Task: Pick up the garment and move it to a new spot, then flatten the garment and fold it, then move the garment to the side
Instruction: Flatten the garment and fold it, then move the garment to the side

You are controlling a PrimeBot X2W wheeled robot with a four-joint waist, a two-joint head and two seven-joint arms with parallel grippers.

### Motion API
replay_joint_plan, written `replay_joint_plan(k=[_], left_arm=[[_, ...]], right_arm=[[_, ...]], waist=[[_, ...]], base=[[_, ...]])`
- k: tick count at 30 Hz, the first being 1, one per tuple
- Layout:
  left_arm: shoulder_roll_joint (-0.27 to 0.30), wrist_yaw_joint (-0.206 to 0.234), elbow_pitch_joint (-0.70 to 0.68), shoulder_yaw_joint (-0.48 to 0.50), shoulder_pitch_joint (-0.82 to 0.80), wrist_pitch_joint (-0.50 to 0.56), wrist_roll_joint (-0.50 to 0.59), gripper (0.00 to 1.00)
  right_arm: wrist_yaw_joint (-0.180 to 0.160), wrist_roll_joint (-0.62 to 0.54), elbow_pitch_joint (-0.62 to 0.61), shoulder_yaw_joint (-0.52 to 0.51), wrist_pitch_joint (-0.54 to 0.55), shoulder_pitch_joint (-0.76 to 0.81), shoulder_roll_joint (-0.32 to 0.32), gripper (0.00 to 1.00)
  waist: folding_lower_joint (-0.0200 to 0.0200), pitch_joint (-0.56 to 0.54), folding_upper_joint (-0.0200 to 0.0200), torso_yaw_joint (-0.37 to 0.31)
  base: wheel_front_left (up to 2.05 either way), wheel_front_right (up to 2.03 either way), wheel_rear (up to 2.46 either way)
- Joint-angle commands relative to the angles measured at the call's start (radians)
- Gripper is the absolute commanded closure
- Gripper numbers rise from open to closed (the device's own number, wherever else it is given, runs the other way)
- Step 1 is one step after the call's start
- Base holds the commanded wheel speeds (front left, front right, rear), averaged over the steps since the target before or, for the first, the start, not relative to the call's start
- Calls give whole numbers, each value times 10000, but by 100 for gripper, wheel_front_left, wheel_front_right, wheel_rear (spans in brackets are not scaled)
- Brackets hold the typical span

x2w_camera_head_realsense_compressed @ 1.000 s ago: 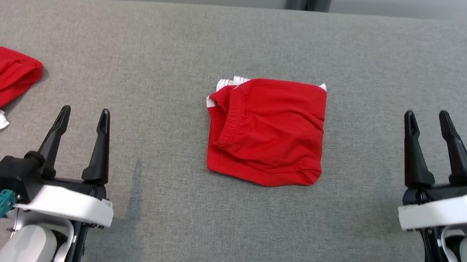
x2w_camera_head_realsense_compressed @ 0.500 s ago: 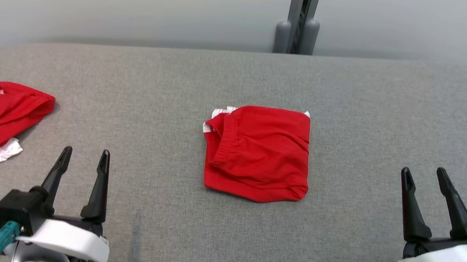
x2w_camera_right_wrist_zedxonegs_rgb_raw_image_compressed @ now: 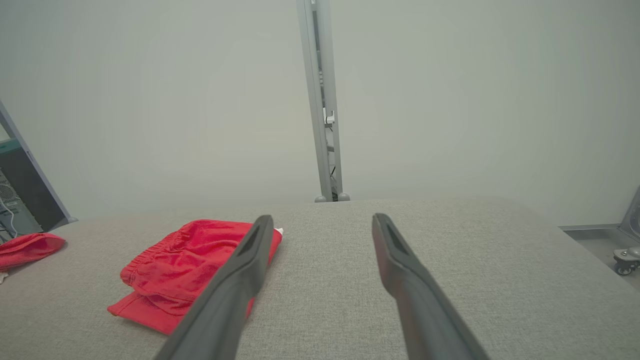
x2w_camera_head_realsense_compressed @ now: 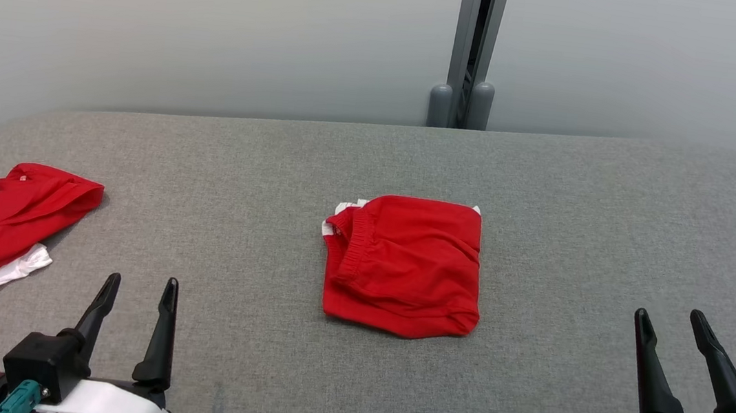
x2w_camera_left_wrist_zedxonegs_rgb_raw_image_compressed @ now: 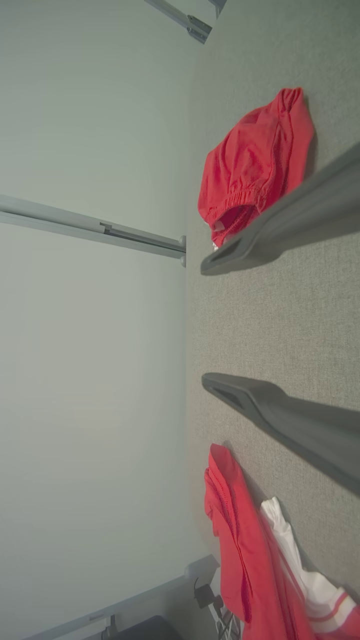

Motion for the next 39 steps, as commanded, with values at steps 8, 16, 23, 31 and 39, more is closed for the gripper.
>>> replay_joint_plan(k=[8,16,23,31,39], left_arm=[[181,86,-92,69,-10,103,-33,0],[225,115,-78,28,-57,135,-46,0],[252,128,-74,16,-131,122,-58,0],[286,140,-84,-24,-219,138,-80,0],[319,190,-142,-38,-237,130,-103,0]], right_arm=[[1,-103,-217,-44,150,173,40,0],[1,-161,-207,-50,217,173,79,0],[1,-205,-247,-72,213,119,96,0],[1,-230,-192,-77,199,78,115,0],[1,-273,-276,-93,236,107,163,0]], waist=[[-1,-4,-1,-67],[-1,25,-1,-105],[-1,95,-1,-95],[-1,123,-1,-68],[-1,201,-1,-61]], base=[[0,0,0],[0,0,0],[0,0,0],[0,0,0],[0,0,0]])
